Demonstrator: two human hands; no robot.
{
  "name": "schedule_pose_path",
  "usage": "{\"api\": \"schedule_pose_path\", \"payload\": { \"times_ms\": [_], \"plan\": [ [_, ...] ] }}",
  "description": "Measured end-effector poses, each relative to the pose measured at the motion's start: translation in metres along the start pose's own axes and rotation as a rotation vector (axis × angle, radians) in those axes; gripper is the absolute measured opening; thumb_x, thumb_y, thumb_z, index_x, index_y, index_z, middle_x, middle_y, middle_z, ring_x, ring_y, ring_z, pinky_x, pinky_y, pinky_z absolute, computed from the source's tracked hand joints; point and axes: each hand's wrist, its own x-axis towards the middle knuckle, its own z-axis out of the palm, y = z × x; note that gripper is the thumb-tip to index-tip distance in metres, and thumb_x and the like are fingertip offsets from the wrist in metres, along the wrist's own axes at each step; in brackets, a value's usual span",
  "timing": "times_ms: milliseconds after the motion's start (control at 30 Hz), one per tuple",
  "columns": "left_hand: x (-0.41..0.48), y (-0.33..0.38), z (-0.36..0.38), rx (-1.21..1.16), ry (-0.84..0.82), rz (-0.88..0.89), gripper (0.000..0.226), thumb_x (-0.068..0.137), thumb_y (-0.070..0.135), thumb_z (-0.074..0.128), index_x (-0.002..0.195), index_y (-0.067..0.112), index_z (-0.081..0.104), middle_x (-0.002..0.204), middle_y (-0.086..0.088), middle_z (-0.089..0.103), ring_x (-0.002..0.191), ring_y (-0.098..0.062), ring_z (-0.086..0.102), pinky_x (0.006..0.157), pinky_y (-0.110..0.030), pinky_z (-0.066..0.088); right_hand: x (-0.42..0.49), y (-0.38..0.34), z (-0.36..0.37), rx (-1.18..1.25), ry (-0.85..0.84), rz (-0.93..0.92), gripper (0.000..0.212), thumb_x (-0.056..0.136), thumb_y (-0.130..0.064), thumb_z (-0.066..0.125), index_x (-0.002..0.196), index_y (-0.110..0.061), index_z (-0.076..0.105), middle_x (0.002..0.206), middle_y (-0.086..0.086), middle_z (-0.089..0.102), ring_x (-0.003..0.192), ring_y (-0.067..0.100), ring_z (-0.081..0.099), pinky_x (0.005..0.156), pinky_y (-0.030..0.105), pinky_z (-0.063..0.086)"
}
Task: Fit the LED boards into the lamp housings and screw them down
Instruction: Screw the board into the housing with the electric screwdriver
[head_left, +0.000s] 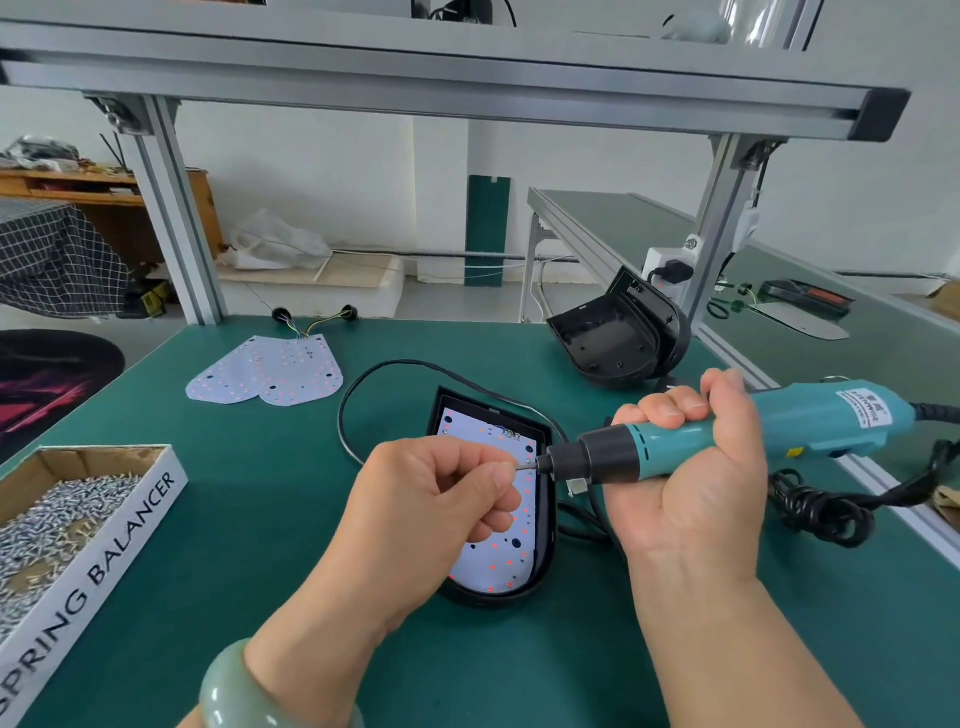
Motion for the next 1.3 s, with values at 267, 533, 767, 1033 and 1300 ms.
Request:
{"api": "schedule_pose_path", "payload": {
  "times_ms": [267, 533, 767, 1033, 1300],
  "plan": [
    [0.006, -0.006, -0.012, 0.011, 0.082, 0.047, 0.015, 0.084, 0.029, 0.066, 0.075, 0.037, 0.075, 0.075, 0.006, 0.075, 0.069, -0.008, 0.070, 0.061, -0.019, 0.055, 0.004, -0.001, -0.004, -0.037, -0.004, -0.007, 0.023, 0.095, -0.024, 0.055, 0.073, -0.024, 0.047, 0.059, -0.012, 0.042, 0.048, 0.005, 0.041, 0.051, 0.018, 0.040],
    [0.026, -0.031, -0.020, 0.505, 0.047, -0.342, 0.050, 0.077, 0.049, 0.069, 0.112, 0.014, 0.063, 0.088, 0.003, 0.063, 0.076, -0.019, 0.059, 0.068, -0.030, 0.047, 0.009, 0.011, -0.013, -0.260, -0.031, 0.015, 0.024, 0.093, -0.017, 0.055, 0.073, -0.027, 0.050, 0.055, -0.011, 0.041, 0.045, 0.008, 0.039, 0.050, 0.020, 0.037],
    [0.031, -0.026, -0.012, 0.772, -0.027, -0.345, 0.033, 0.079, 0.033, 0.065, 0.067, 0.012, 0.043, 0.060, -0.005, 0.047, 0.054, -0.022, 0.041, 0.053, -0.025, 0.034, 0.006, 0.023, -0.018, -0.350, -0.127, 0.002, 0.030, 0.091, -0.010, 0.059, 0.065, -0.027, 0.058, 0.056, -0.007, 0.041, 0.047, 0.011, 0.038, 0.050, 0.020, 0.039],
    [0.032, -0.025, -0.011, 0.820, -0.022, -0.329, 0.035, 0.080, 0.033, 0.065, 0.065, 0.013, 0.040, 0.058, -0.004, 0.048, 0.052, -0.022, 0.041, 0.050, -0.024, 0.033, 0.002, 0.029, -0.018, -0.424, -0.221, -0.015, 0.009, 0.079, -0.014, 0.062, 0.077, -0.020, 0.055, 0.054, -0.004, 0.042, 0.048, 0.013, 0.038, 0.049, 0.021, 0.040],
    [0.031, -0.025, -0.008, 0.897, -0.031, -0.299, 0.040, 0.083, 0.033, 0.062, 0.064, 0.013, 0.033, 0.053, -0.002, 0.038, 0.047, -0.021, 0.035, 0.045, -0.022, 0.027, -0.003, 0.033, -0.012, -0.500, -0.326, -0.065, 0.010, 0.081, -0.012, 0.060, 0.078, -0.020, 0.055, 0.050, -0.006, 0.044, 0.044, 0.011, 0.042, 0.049, 0.021, 0.040]
  ]
}}
